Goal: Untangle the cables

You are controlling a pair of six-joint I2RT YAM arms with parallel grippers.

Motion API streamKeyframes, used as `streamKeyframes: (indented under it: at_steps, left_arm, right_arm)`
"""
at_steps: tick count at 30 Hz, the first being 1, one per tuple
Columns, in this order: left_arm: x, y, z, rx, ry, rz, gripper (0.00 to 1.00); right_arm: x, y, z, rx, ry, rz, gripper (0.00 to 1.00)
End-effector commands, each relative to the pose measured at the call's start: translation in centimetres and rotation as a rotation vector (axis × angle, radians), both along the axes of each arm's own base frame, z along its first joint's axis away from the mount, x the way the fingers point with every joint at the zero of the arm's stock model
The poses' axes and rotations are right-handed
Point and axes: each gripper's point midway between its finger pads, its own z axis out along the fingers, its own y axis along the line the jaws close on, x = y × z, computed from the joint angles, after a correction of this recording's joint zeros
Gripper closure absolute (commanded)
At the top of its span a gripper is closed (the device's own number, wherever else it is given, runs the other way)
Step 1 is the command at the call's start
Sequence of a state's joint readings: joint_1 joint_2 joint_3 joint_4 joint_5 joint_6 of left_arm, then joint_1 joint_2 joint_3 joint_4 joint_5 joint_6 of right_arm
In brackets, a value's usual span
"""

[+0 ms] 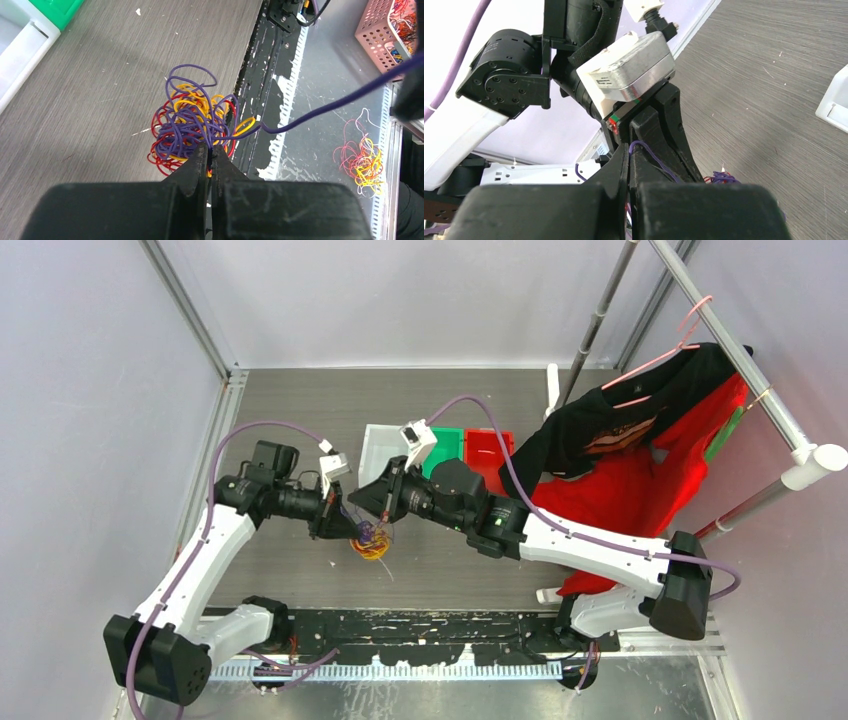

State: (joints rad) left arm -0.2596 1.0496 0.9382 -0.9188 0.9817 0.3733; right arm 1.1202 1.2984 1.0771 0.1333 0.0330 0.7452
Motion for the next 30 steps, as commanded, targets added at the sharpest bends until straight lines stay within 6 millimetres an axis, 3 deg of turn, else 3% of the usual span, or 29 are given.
streamKeyframes:
  at_steps: [1,2,5,8,14,20,24,27,30]
  left_arm:
    - [-0.7,-0.2,1.4,-0.044,-0.028,-0.029,1.0]
    - [-0.8,-0.3,1.8,-0.051,-0.028,-0.029,1.0]
    - [-1.0,-0.6,3.2,-0.086,-0.022,-0.024,1.0]
    - [-0.9,-0.8,4.7,-0.112,-0.022,-0.006,1.0]
    - [-0.2,-1.1,7.2,-0.14,0.004,0.076,1.0]
    - [0.9,-1.4,8.8,-0.167,0.045,0.167,1.0]
    - [1.5,-1.4,9.5,-0.177,0.07,0.214,1.0]
    - [1.7,-1.5,9.9,-0.185,0.084,0.232,1.0]
    - [1.7,-1.6,10.2,-0.191,0.09,0.234,1.0]
  right_arm:
    - [0.3,-0.9,3.8,0.075,-0.046,-0.042,0.9]
    - [0.4,-1.2,3.2,0.057,-0.042,-0.052,0.77]
    - [0.4,-2.1,1.2,0.012,-0.036,-0.074,0.59]
    - [0.5,-3.2,-1.8,-0.052,-0.024,-0.099,0.33]
    - [0.0,-5.2,-5.0,-0.101,-0.022,-0.12,0.25]
    - [-0.2,-4.4,-5.3,-0.1,-0.027,-0.092,0.26]
    - [-0.1,-2.8,-5.2,-0.107,-0.028,-0.071,0.33]
    - [0.0,-1.6,-5.2,-0.111,-0.023,-0.052,0.51]
    - [0.6,-1.7,-5.5,-0.133,-0.023,-0.084,0.82]
